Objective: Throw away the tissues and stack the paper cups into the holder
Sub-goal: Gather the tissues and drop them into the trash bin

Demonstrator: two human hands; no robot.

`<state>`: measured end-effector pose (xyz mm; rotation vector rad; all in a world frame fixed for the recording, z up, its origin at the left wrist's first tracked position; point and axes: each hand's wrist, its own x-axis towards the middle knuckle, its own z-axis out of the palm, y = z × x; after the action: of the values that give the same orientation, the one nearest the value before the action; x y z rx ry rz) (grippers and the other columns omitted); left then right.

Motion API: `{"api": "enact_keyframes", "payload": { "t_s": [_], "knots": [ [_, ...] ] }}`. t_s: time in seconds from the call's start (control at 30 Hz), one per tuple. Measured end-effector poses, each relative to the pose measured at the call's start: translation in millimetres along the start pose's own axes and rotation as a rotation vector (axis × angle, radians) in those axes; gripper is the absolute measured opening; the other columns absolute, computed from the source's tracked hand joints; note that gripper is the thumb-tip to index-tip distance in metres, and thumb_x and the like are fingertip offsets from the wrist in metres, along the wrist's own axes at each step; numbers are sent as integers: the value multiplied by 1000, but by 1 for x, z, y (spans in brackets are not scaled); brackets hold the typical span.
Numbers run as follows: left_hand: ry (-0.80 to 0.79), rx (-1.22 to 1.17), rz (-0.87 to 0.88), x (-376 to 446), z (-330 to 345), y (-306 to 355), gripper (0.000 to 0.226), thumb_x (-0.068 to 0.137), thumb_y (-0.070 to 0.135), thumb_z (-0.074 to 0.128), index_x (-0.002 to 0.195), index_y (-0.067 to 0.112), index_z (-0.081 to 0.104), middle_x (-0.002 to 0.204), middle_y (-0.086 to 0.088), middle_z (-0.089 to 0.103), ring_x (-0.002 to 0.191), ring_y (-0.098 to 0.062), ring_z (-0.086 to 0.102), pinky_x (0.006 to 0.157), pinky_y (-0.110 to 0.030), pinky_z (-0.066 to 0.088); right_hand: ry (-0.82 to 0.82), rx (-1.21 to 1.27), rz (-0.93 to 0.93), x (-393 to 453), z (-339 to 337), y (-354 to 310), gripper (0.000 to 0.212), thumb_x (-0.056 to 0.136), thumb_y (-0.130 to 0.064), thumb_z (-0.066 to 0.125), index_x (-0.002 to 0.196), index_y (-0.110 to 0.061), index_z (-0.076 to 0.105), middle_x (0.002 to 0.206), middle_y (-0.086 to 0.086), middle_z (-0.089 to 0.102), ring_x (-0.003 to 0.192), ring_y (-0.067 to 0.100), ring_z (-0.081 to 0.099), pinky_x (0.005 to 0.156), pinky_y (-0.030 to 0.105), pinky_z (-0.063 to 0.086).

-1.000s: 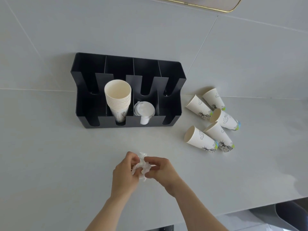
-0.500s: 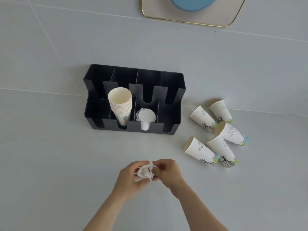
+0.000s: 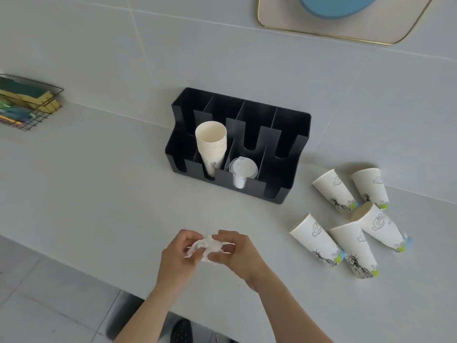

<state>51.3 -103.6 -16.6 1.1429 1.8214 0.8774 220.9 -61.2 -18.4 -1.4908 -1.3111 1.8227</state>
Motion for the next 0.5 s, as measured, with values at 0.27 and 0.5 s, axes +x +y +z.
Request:
{"api": "enact_keyframes", "payload": {
  "t_s": [0.27,0.5],
  "knots": [
    [164,-44,-82,-17,-70,-35,17,80,18,83,86,30,73,86,17,77,80,-2,71,68,-19,54,-44,-215,-58,25,84,-8,25,73,-9,79,95,-20,82,91,5,81,87,33,75,83,42,62],
    [302,11,-175,-42,-156,-102,20,81,19,82,86,36,75,84,24,75,80,7,68,67,-5,50,-159,-359,-65,37,198,-7,32,77,-4,79,104,-22,76,97,-2,80,92,18,75,87,39,63]
  ]
}}
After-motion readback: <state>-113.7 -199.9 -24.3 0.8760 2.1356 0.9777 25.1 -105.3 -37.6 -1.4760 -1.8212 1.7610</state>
